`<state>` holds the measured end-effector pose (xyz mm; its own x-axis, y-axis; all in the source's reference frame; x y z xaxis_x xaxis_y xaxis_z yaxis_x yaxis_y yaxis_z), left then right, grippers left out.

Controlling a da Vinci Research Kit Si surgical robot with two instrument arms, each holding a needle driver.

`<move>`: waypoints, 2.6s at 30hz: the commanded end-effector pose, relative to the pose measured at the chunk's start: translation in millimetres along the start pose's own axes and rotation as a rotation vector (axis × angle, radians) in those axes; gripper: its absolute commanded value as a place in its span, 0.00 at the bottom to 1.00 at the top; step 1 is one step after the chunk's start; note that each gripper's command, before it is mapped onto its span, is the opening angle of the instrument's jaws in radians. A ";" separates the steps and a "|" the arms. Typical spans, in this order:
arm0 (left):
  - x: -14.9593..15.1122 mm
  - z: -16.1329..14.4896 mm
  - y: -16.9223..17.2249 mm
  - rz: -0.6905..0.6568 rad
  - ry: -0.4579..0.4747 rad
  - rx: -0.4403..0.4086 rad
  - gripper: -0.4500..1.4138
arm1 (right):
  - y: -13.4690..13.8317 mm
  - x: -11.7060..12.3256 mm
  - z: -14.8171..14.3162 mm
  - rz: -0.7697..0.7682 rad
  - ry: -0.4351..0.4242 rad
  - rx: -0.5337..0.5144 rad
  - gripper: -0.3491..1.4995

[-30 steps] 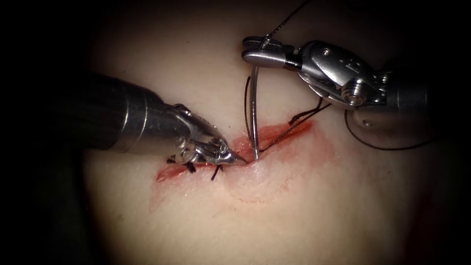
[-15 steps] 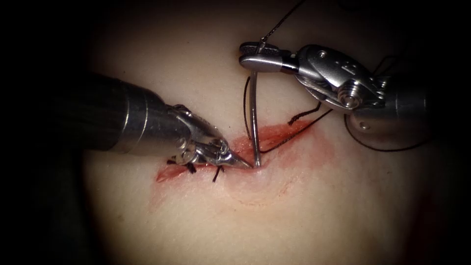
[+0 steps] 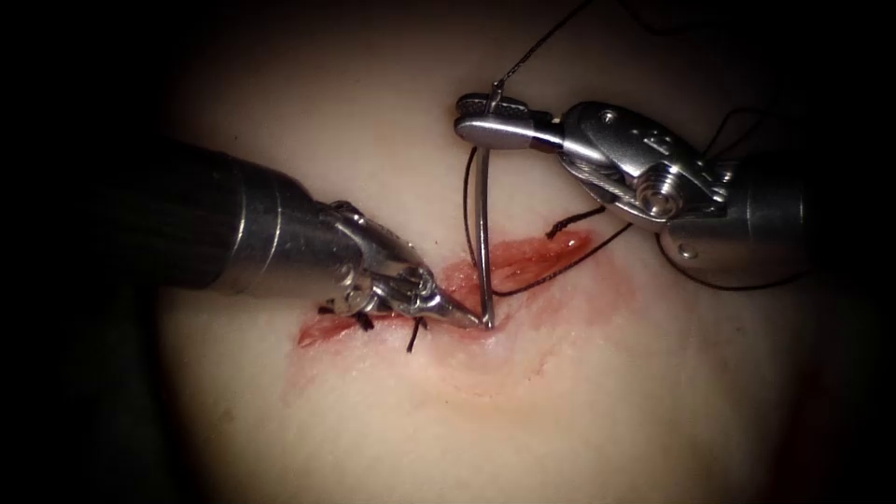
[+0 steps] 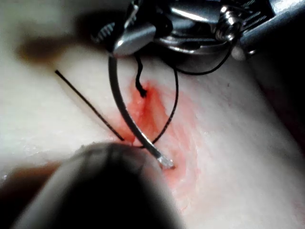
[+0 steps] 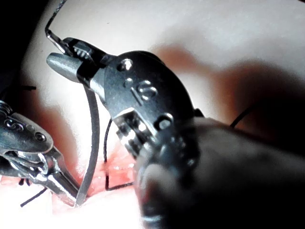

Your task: Wound Closure

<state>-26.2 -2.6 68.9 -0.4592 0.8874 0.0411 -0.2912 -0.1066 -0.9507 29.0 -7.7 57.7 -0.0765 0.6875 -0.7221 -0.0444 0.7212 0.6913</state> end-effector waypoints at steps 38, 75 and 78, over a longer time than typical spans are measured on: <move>0.1 0.7 -0.3 0.002 -0.002 -0.001 0.09 | 0.3 -0.8 0.8 0.144 -0.062 -0.046 0.00; -1.4 1.2 5.3 0.299 -0.180 -0.094 0.00 | 1.7 -0.1 0.5 0.120 -0.025 -0.062 0.00; -1.2 0.9 5.0 0.302 -0.175 -0.066 0.00 | 1.6 -0.1 0.6 0.120 -0.024 -0.065 0.00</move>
<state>-27.3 -4.3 64.1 -0.6532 0.7307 -0.1985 -0.0753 -0.3235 -0.9432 28.7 -6.7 58.6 -0.0601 0.7719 -0.6329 -0.1025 0.6259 0.7731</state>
